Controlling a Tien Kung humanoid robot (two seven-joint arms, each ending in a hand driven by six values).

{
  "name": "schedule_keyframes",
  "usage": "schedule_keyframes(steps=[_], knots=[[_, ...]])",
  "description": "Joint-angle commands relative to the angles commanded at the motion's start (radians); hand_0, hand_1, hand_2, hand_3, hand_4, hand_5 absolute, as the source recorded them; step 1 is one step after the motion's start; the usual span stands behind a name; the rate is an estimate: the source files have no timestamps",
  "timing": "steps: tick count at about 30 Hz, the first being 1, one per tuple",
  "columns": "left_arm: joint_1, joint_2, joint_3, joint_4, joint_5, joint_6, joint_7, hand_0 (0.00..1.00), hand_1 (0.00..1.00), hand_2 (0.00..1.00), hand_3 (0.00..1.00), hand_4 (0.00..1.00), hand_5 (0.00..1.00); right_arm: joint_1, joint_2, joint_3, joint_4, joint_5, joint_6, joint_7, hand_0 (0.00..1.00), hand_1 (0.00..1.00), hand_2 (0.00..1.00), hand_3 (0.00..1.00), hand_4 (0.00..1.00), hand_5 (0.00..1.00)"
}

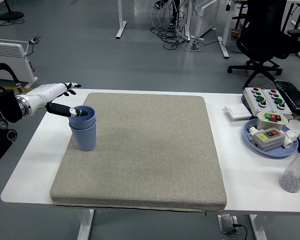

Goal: Push cup pick cup insert cup

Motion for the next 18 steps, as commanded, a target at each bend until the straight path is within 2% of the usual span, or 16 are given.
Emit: schedule_keyframes(steps=[1, 7, 12, 13, 16, 18], knots=[[-0.001, 0.0, 0.001, 0.003, 0.002, 0.008, -0.004, 0.847, 0.919, 0.994, 0.998, 0.998, 0.721, 0.0, 0.0, 0.0, 0.0, 0.0, 0.0, 0.0, 0.738, 0.679, 0.727, 0.612, 0.204, 0.4], [0.001, -0.002, -0.006, 0.01, 0.006, 0.038, -0.017, 0.856, 0.921, 0.998, 0.998, 0.998, 0.741, 0.001, 0.0, -0.001, 0.0, 0.002, -0.001, 0.001, 0.738, 0.679, 0.727, 0.611, 0.204, 0.4], [0.008, -0.002, -0.03, -0.023, 0.011, 0.1, -0.038, 0.856, 0.921, 0.998, 0.998, 0.998, 0.741, 0.001, 0.001, 0.002, 0.0, -0.003, -0.001, 0.0, 0.738, 0.679, 0.727, 0.611, 0.204, 0.4], [0.009, -0.003, -0.032, -0.027, 0.012, 0.106, -0.04, 0.845, 0.906, 0.968, 0.998, 0.998, 0.758, 0.001, 0.0, 0.003, 0.0, -0.004, -0.001, 0.0, 0.738, 0.679, 0.727, 0.611, 0.204, 0.4], [0.023, -0.003, -0.038, -0.057, -0.002, 0.151, -0.044, 0.845, 0.906, 0.968, 0.998, 0.998, 0.758, 0.001, 0.001, 0.004, 0.0, -0.006, -0.001, -0.001, 0.738, 0.679, 0.727, 0.611, 0.204, 0.4], [0.044, -0.01, -0.037, -0.093, -0.08, 0.236, 0.008, 0.845, 0.906, 0.968, 0.998, 0.998, 0.758, 0.001, 0.001, 0.005, 0.0, -0.009, -0.001, -0.002, 0.738, 0.679, 0.727, 0.611, 0.204, 0.4]])
